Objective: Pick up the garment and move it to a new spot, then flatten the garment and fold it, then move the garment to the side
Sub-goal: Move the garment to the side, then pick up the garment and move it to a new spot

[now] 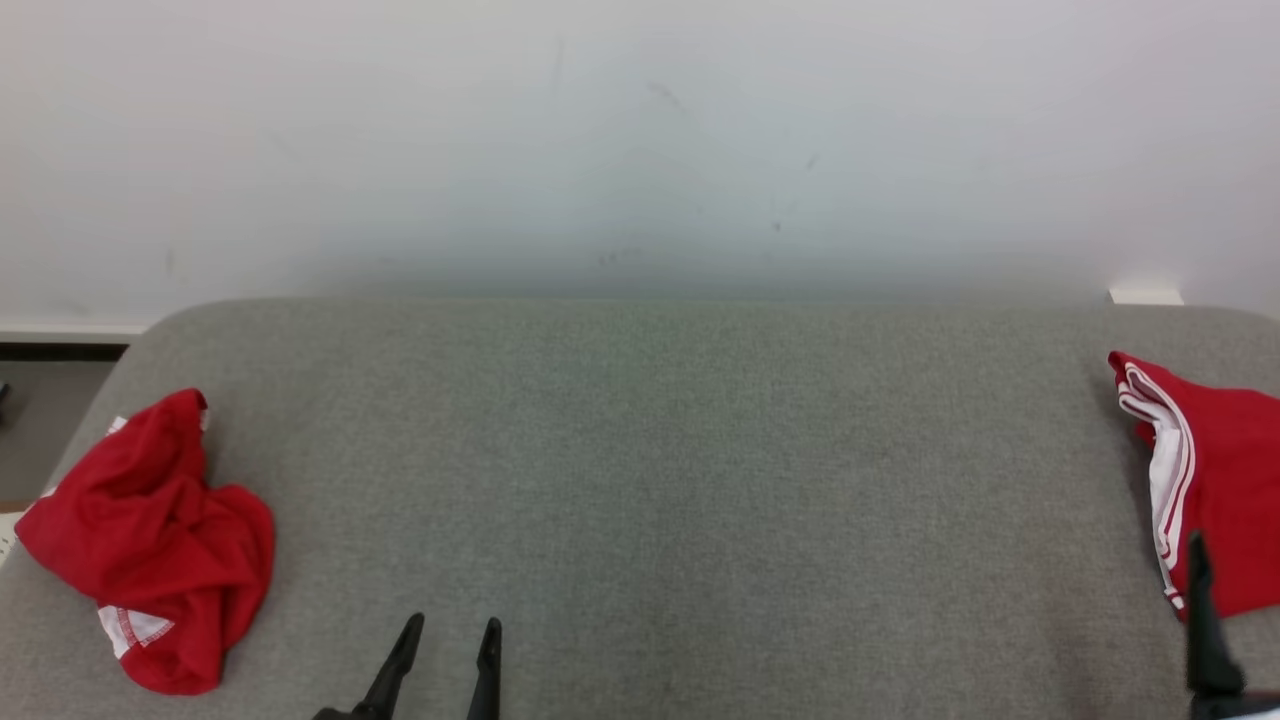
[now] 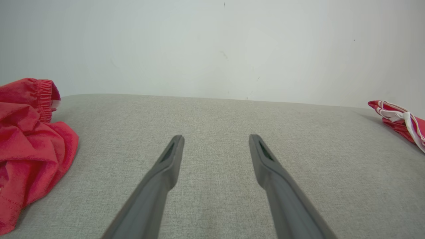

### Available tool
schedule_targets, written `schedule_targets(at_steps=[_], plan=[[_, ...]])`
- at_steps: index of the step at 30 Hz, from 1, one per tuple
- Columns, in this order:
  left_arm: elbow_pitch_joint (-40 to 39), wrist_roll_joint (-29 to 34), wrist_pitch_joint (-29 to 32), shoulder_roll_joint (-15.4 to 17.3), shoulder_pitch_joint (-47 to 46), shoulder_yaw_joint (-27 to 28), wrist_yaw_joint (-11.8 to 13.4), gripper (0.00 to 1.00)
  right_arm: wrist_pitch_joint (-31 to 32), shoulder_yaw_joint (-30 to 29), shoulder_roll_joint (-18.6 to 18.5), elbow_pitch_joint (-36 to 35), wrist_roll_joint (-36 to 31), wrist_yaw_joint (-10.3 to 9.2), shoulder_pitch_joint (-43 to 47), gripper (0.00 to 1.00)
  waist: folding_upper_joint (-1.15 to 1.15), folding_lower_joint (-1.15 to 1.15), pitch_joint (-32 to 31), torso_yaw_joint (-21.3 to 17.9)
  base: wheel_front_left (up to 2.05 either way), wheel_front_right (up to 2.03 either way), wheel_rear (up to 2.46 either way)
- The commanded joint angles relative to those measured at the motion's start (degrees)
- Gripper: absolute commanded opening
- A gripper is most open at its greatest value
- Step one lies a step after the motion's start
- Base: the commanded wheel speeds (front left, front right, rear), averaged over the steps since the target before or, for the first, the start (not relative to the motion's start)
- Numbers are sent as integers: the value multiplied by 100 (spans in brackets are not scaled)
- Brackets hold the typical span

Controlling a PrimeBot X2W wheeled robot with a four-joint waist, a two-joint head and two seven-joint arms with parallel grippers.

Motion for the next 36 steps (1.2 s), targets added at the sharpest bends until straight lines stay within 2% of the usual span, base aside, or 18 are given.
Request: schedule_targets(at_steps=[1,5,12,28,32,36], plan=[[21,12,-1,19,91,29,19,100,-15,75,113,-107,-16,-14,261,100,0,2,-119,29,0,0,0],[71,16,-1,20,166,70,28,100,-15,217,389,-21,50,-14,715,100,0,2,-247,92,0,0,0],[148,10,-1,18,214,82,36,100,-16,320,635,355,37,-14,1122,100,0,2,-355,121,0,0,0],[185,21,-1,19,130,25,-3,100,-16,445,671,354,266,-14,1082,100,0,2,-357,75,0,0,0],[192,48,-1,20,98,28,-22,100,-16,429,672,308,311,-14,1095,100,0,2,-352,213,0,0,0],[188,85,-1,21,54,10,-44,100,-16,455,671,271,374,-14,1171,100,0,2,-370,575,0,0,0]])
